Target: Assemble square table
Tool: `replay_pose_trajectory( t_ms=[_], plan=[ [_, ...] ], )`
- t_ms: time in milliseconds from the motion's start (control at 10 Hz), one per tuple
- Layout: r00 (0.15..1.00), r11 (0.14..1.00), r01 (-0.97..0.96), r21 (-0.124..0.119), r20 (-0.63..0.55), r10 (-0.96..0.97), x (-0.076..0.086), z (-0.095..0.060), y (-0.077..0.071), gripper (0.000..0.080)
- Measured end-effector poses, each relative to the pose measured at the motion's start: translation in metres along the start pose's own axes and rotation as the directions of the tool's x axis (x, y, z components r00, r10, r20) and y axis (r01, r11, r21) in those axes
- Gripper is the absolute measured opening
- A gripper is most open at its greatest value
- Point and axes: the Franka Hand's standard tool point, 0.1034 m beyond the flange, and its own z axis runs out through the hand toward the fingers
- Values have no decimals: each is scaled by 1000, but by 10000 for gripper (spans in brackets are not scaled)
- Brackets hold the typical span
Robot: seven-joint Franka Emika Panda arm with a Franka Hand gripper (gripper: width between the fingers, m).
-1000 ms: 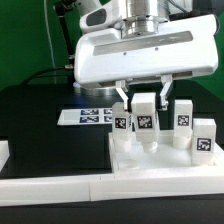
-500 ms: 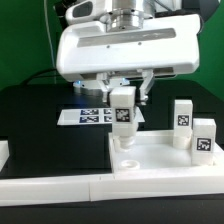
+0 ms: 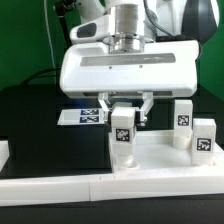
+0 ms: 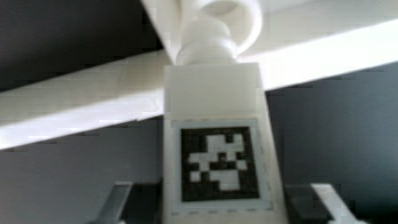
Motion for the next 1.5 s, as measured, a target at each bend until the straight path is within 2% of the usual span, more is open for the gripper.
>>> replay_pose_trajectory(
  t_ms=[300,900,1100,1200,1300,1500],
  plan=[
    [1000,1000,9,3,5,-9,-4,0,-4,291],
    [1000,1000,20,-13,9,-20,-16,10,-2,291],
    [1000,1000,19,-11,16,-19,-17,10,-2,301],
    [1000,1000,19,-11,17,-19,-17,10,-2,478],
    [1000,1000,19,-11,17,-19,-17,10,-2,610],
    [1000,1000,19,-12,17,-19,-17,10,-2,638]
  ],
)
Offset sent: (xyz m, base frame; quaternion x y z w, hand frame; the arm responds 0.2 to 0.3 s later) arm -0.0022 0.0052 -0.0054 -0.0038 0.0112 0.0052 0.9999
